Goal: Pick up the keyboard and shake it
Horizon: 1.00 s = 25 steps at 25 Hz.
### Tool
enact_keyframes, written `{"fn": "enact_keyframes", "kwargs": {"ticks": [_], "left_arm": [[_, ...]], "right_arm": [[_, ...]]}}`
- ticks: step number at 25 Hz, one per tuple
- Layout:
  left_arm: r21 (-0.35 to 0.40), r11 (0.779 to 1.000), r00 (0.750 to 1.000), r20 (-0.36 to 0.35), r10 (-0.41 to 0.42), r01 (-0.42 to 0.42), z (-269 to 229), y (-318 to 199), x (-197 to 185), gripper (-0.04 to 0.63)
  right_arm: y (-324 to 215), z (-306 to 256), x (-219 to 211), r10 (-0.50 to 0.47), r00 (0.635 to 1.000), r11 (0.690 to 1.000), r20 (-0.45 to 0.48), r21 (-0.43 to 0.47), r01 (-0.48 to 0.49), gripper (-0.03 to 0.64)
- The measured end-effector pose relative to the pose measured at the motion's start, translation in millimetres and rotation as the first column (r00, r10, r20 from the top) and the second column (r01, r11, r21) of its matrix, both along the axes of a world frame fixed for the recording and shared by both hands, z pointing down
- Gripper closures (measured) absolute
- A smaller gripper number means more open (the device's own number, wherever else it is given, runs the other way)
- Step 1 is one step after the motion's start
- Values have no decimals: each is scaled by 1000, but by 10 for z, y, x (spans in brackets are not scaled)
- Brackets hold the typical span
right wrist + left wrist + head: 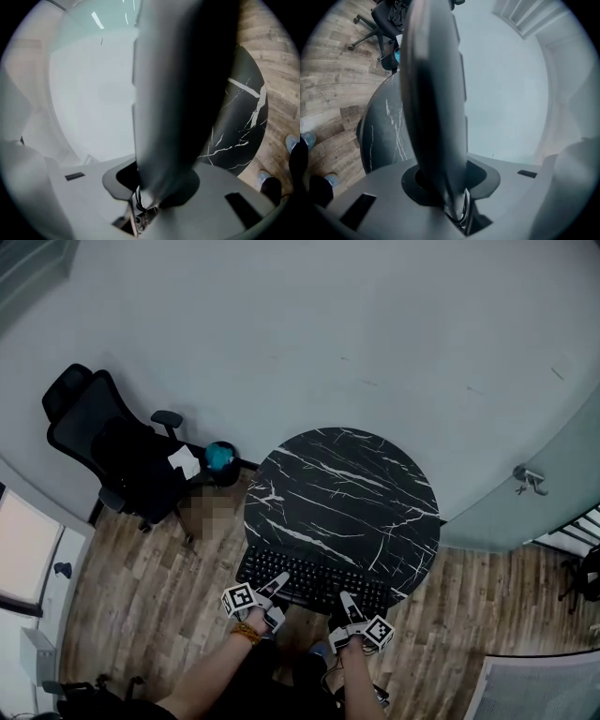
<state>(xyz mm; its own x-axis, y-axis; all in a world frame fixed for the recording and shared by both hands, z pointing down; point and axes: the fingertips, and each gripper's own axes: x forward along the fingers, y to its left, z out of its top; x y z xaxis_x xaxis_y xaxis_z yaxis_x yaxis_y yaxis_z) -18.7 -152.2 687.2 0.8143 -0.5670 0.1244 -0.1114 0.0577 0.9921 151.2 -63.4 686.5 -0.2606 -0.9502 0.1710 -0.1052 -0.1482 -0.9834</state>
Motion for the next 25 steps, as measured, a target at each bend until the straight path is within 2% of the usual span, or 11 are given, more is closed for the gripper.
{"fn": "enact_keyframes", "kwargs": {"ticks": [8,16,21,25], "left_arm": [[-70,997,998,63,14,-10,452,44,-45,497],[-69,995,992,98,79,-73,676,46,52,492],[-105,989,984,132,117,-104,862,128,85,483],[-103,987,979,149,138,-124,930,145,117,477]], "right_arm": [[-20,340,-71,-83,996,995,-16,-61,82,517],[31,598,-7,-62,998,993,-7,-105,61,514],[80,755,14,-118,991,982,-55,-155,109,500],[103,825,30,-135,990,978,-42,-169,126,497]]}}
